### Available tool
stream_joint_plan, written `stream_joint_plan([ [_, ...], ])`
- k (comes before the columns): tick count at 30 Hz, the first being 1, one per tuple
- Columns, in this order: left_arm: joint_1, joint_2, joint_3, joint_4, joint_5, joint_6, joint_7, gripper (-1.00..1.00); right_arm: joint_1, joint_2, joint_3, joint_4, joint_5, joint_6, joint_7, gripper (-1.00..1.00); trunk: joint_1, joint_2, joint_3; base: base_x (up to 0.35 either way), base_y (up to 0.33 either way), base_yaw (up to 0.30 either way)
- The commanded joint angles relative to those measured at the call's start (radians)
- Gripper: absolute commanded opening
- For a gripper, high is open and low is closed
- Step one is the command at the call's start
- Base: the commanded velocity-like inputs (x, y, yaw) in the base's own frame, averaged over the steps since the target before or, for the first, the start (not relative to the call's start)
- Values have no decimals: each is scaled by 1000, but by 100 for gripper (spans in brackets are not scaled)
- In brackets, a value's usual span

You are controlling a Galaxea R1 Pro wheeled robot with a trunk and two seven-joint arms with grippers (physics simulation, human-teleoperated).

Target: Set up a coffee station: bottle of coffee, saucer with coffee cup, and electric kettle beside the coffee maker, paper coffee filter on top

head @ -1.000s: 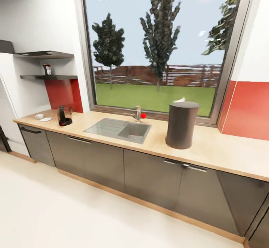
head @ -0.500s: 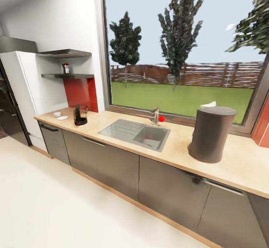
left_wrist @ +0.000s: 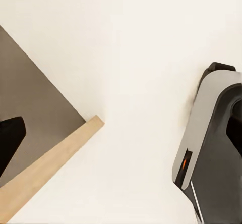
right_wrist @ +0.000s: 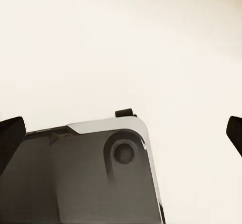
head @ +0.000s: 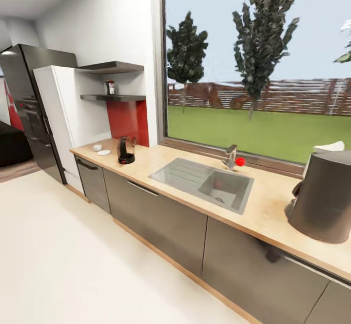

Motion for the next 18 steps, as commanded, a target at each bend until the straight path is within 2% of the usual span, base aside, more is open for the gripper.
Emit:
stream_joint_plan([
  [1,-1,0,7,2,-9,-4,2,100,0,0,-1,1,-6,-4,0,100,1,-1,-1,134,43,252],
  [5,-1,0,7,1,-9,-5,1,100,0,0,-1,2,-6,-4,-1,100,1,-1,-4,130,8,263],
  [9,-1,0,7,2,-9,-5,2,100,0,0,-1,2,-6,-4,-1,100,1,-1,-6,315,77,271],
  [18,-1,0,7,1,-9,-5,3,100,0,0,-1,3,-6,-4,-1,100,1,-1,-10,325,167,272],
])
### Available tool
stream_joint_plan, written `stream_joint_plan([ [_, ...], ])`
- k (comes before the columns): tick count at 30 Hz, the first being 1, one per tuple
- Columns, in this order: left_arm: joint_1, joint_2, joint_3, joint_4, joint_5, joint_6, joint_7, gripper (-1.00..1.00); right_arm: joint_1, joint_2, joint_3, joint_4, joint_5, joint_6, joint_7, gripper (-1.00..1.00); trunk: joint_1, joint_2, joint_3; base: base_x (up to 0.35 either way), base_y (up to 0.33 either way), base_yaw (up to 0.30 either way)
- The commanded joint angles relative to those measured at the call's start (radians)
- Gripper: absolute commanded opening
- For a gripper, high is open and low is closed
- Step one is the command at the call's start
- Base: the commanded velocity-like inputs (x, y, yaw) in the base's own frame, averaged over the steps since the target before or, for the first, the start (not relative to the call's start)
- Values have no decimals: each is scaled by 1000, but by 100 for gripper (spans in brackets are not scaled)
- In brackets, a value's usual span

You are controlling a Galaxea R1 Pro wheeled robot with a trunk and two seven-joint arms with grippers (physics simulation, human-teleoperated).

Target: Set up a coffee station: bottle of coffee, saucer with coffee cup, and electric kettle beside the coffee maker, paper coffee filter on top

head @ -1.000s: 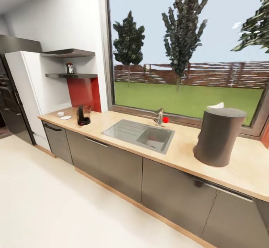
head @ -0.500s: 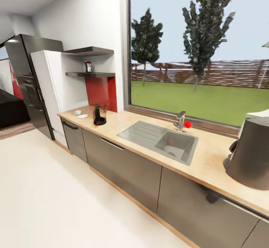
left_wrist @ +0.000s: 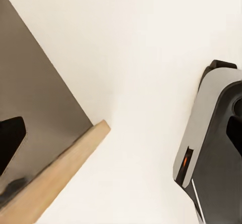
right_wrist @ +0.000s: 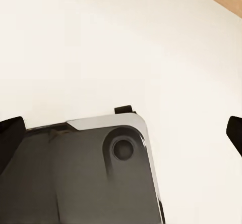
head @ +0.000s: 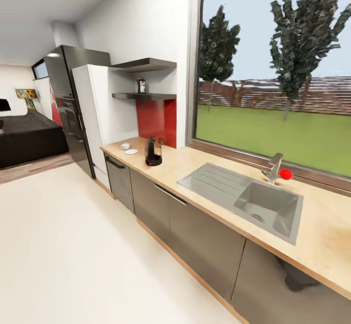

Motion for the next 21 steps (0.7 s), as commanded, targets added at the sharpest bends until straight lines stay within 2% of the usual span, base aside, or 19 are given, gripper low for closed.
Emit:
stream_joint_plan([
  [1,-1,0,7,2,-9,-4,2,100,0,0,-1,0,-6,-4,0,100,1,-1,-1,325,174,273],
  [8,0,1,7,2,-9,-5,2,100,0,0,-1,1,-5,-4,0,100,1,-1,-4,301,203,273],
  [21,-1,0,8,2,-8,-5,2,100,0,1,-1,1,-4,-4,0,100,1,-1,-10,239,266,273],
])
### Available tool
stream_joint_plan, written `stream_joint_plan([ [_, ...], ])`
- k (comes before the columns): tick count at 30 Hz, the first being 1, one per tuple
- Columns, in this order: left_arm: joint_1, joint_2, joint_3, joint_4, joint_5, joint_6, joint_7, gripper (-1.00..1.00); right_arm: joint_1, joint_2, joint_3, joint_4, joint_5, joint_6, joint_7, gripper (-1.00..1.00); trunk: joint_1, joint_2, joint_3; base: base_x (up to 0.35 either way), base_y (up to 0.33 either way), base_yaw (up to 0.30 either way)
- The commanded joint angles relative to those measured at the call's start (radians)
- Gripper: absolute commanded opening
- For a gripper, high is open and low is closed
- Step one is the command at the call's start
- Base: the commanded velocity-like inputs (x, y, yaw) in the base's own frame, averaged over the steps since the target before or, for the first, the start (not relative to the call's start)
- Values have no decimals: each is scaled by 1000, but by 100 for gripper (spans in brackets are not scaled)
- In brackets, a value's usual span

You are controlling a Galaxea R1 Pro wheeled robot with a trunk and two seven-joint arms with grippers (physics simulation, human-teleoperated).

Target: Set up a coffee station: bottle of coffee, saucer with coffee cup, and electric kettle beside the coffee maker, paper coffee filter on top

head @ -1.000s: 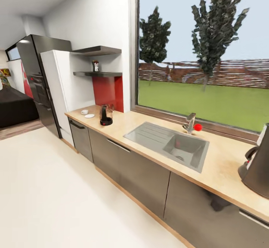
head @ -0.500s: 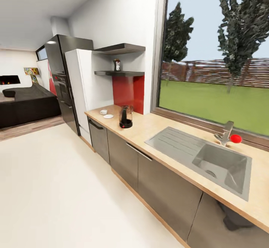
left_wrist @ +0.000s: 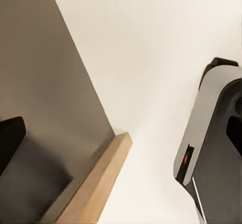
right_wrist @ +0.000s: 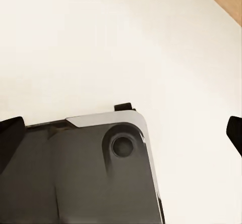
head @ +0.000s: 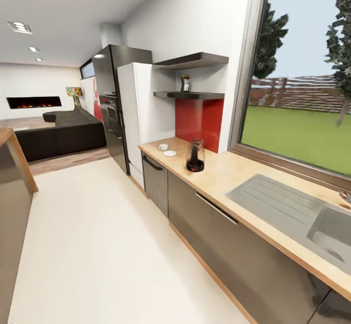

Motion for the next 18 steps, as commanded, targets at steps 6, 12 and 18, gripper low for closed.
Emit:
stream_joint_plan([
  [6,-1,0,7,2,-9,-4,2,100,0,1,-2,0,-6,-4,0,100,1,-1,-3,256,247,272],
  [12,0,0,6,2,-9,-4,1,100,0,1,-2,0,-7,-4,0,100,1,-1,-6,260,245,258],
  [18,0,0,6,2,-10,-5,1,100,0,-1,-3,0,-8,-4,-2,100,1,-1,-6,284,211,55],
])
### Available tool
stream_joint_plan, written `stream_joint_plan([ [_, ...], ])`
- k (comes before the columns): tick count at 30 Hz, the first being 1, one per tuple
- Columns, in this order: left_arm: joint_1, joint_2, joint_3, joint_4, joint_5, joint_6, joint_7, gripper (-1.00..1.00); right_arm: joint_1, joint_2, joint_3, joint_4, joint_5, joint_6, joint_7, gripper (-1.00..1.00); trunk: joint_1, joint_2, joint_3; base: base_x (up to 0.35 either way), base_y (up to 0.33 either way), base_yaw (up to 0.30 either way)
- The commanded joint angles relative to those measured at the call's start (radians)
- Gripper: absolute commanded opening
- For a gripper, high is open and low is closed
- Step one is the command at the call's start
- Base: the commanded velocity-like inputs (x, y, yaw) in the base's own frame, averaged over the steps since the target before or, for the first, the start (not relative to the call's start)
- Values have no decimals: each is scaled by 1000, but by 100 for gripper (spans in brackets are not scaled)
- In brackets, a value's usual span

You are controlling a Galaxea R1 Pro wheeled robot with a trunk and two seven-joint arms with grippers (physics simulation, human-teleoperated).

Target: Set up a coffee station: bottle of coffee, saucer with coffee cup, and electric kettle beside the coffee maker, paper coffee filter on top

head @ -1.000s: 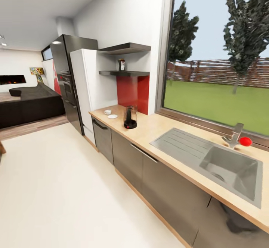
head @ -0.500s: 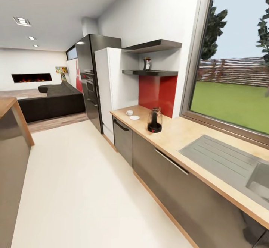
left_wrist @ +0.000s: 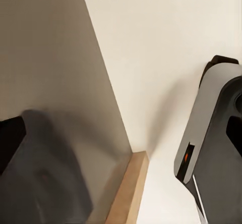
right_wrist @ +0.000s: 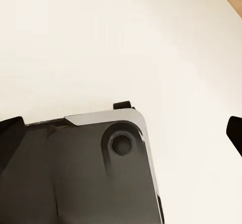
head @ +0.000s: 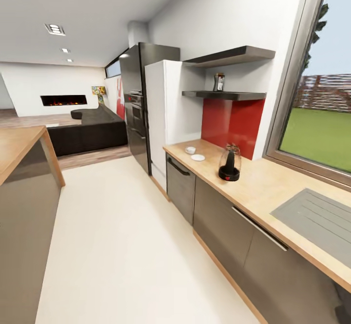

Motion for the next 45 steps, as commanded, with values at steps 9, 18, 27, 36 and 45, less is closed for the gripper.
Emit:
stream_joint_plan([
  [9,-1,0,6,2,-10,-5,3,100,0,1,0,0,12,-4,0,100,1,0,0,309,149,2],
  [18,-1,0,6,1,-10,-5,3,100,0,-1,-1,1,36,-7,-1,100,1,0,0,312,140,0],
  [27,-2,1,6,0,-10,-4,4,100,0,-1,-2,1,37,-7,0,100,1,0,0,312,154,0],
  [36,-1,1,6,0,-10,-5,4,100,0,-5,-3,1,37,-6,1,100,1,0,0,313,144,0],
  [45,-2,1,6,0,-9,-5,3,100,0,-6,-2,1,37,-5,1,100,1,0,0,320,119,0],
])
